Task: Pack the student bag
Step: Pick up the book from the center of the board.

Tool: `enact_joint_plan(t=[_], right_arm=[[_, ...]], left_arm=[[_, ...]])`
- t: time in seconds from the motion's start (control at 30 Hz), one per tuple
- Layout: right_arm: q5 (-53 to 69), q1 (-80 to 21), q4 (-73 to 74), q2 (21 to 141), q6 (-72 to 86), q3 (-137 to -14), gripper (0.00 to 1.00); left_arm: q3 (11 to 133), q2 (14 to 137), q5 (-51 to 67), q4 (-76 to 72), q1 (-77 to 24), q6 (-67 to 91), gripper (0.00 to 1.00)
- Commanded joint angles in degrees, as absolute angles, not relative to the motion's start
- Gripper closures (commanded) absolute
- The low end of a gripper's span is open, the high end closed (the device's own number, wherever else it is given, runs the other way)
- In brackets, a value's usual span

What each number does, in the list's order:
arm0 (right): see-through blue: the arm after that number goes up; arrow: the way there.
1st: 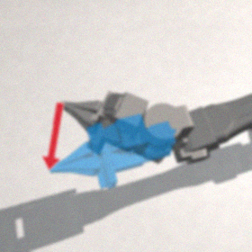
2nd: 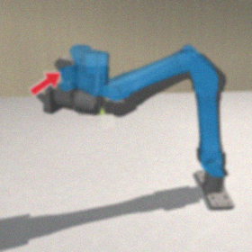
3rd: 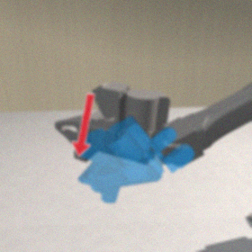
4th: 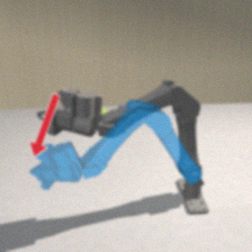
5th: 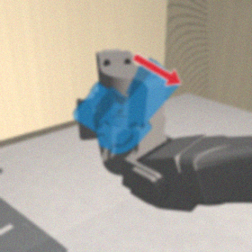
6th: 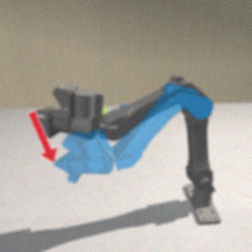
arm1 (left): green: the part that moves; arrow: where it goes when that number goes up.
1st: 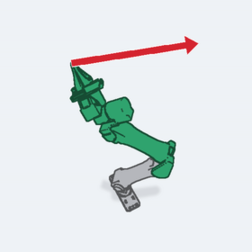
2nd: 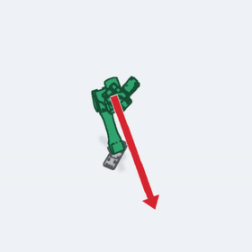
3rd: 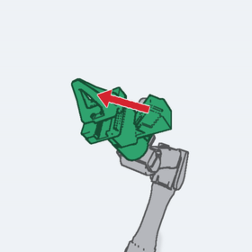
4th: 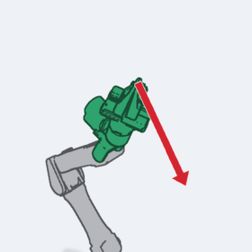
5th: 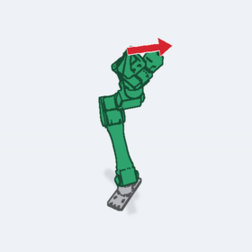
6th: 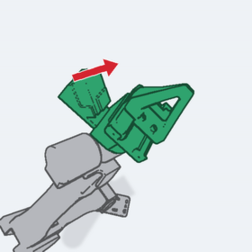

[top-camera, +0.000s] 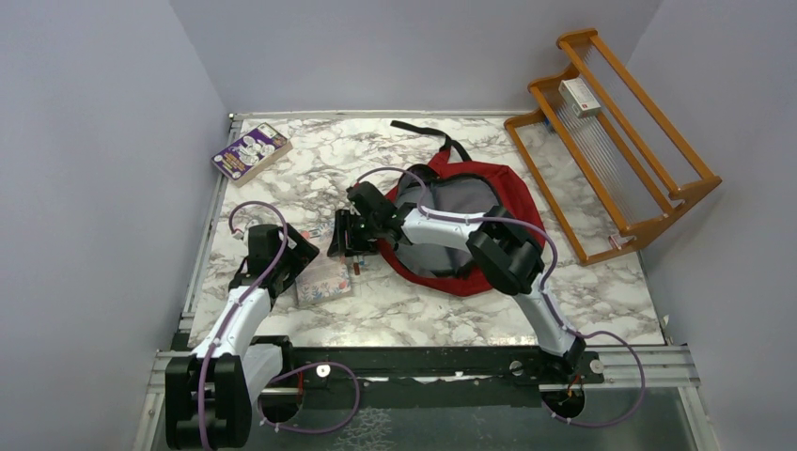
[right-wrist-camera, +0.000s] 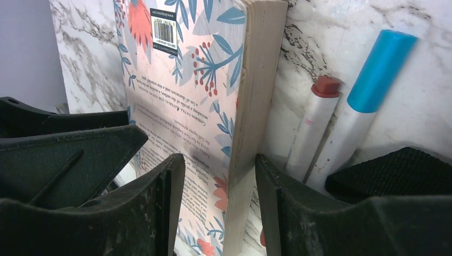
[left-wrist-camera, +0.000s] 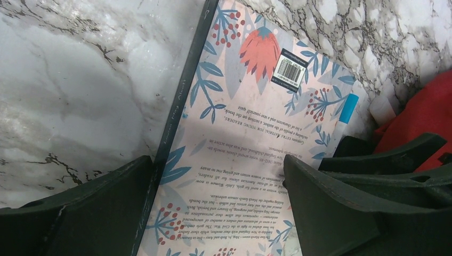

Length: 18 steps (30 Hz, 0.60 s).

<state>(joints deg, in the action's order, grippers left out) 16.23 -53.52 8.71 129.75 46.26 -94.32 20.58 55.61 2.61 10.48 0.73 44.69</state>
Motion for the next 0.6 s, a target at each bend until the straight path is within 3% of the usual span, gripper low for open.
enact_joint_plan(t=[0.0,0.13,0.33,0.57], right_arm=[[12.9,-54.4,10.4,132.4,44.6,-95.8,0.44],[9.7,-54.4,11.6,133.3,43.8,-94.6,0.48],[8.4,-54.2,11.8,135.0,43.7,-92.9,0.76],[12.1,-52.2,9.5,136.7,45.1,-90.6,0.99]], left_arm=[[19.3,56.6,6.0,10.7,0.9,44.2,0.07],[19.5,57.1,6.7,10.4,1.1,43.7,0.07],[19.4,57.7,7.1,10.3,1.3,43.1,0.06],[18.2,58.5,7.4,9.6,1.4,42.8,0.01]])
